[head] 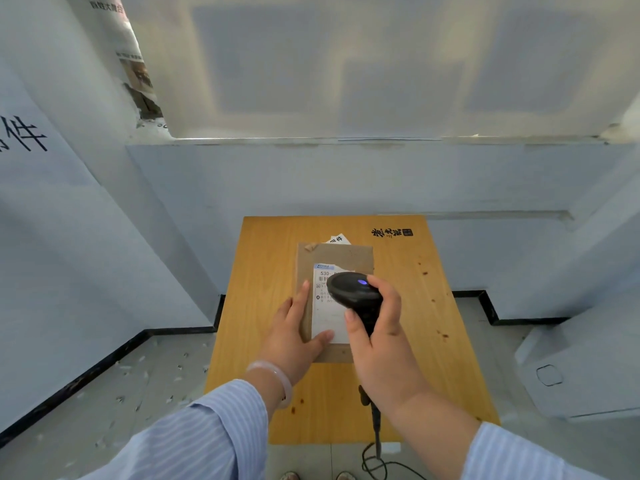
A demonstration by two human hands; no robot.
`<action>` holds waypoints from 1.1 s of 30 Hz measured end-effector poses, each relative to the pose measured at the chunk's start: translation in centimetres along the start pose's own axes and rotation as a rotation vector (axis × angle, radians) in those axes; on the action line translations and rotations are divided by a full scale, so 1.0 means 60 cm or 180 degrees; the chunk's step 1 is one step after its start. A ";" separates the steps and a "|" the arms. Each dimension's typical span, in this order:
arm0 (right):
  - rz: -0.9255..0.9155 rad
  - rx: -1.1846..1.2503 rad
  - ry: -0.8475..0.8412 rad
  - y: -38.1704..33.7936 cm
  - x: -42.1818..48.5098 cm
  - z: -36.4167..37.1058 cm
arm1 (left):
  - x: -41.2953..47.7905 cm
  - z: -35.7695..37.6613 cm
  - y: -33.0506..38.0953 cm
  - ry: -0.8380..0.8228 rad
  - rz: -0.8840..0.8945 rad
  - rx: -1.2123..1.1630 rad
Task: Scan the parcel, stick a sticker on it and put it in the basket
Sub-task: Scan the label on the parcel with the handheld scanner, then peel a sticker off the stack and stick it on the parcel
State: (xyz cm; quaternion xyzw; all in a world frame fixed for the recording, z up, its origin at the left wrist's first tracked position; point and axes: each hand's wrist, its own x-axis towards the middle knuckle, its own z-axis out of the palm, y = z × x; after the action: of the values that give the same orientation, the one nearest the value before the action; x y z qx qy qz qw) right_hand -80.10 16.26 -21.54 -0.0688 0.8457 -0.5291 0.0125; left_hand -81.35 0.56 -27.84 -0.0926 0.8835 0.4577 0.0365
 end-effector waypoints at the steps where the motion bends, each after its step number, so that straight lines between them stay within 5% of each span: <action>1: 0.0029 0.0032 0.0000 -0.001 0.000 0.000 | 0.001 0.000 0.000 -0.0010 -0.0023 -0.0004; 20: 0.1656 -0.0959 -0.0095 0.194 0.041 -0.032 | -0.029 0.033 -0.080 -0.0625 -0.0678 0.0051; 33: 0.1934 -0.1261 -0.0326 0.238 0.059 -0.029 | -0.021 0.040 -0.076 -0.0761 -0.0883 0.0164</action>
State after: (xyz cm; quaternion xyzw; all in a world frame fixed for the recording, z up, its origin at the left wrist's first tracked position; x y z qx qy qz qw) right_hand -85.23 23.49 -33.43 0.1581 0.9118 -0.3231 0.1979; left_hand -79.25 0.11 -32.66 -0.1575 0.8631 0.4332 0.2064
